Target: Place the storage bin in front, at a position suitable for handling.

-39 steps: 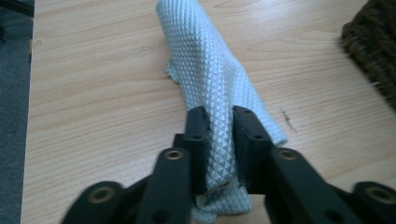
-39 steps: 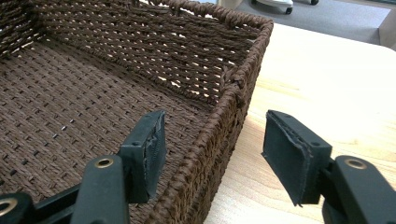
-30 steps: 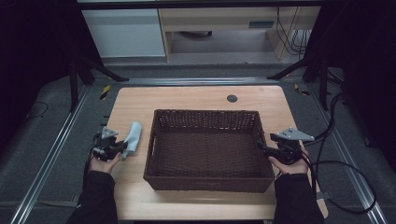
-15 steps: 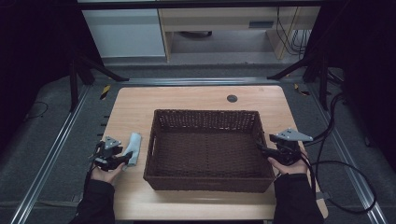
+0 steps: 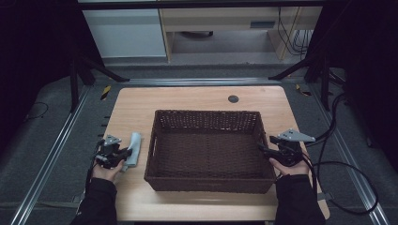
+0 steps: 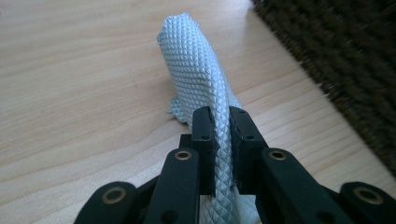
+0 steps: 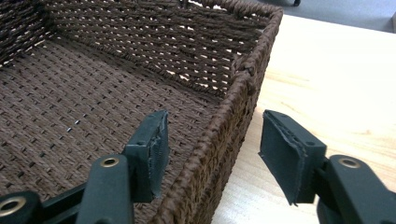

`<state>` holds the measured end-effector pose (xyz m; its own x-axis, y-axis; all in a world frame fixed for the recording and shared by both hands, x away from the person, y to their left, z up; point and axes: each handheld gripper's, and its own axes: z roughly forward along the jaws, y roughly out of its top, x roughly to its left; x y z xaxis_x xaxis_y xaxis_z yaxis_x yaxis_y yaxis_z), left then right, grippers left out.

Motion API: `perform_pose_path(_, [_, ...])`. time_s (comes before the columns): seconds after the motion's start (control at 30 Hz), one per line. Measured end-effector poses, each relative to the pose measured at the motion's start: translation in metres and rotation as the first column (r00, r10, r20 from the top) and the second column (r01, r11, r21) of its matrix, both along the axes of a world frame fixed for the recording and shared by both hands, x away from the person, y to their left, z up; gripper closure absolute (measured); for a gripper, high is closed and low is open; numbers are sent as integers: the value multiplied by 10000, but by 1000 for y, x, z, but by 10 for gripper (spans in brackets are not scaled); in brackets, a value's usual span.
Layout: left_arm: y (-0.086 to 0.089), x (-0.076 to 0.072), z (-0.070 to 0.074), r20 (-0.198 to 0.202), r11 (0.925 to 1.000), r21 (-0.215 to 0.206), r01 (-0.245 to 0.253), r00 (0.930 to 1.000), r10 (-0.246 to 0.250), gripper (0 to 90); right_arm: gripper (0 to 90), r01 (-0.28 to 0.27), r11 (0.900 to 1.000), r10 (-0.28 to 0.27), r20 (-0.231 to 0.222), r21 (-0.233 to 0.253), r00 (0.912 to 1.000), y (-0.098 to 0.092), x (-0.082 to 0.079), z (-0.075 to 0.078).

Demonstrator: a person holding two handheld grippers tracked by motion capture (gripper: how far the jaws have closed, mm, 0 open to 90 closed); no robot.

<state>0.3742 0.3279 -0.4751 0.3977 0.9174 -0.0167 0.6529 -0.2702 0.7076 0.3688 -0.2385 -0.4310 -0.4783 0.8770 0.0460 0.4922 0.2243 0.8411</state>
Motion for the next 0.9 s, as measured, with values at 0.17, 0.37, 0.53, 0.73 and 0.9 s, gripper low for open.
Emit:
perform_pose_path(0.17, [-6,-11,19,901,9990,-394,188,9958,-152,813,489,116,9999,-116,-366,0,9993,1,-2,-1])
perform_pose_path(0.37, [-16,-17,38,1805,9952,-807,558,9827,-405,813,605,28,10000,-24,-718,55,9974,3,-4,-1])
perform_pose_path(0.53, [-16,-17,52,2353,9926,-972,722,9708,-476,813,637,60,10000,-60,-770,-2,9970,4,-3,0])
perform_pose_path(0.73, [-11,-10,58,2482,9927,-984,691,9678,-428,812,647,-100,9999,106,-756,76,9971,4,6,-1])
perform_pose_path(0.9, [-10,-1,61,2571,9928,-947,731,9653,-466,813,626,-206,9995,220,-675,219,9975,2,10,-2])
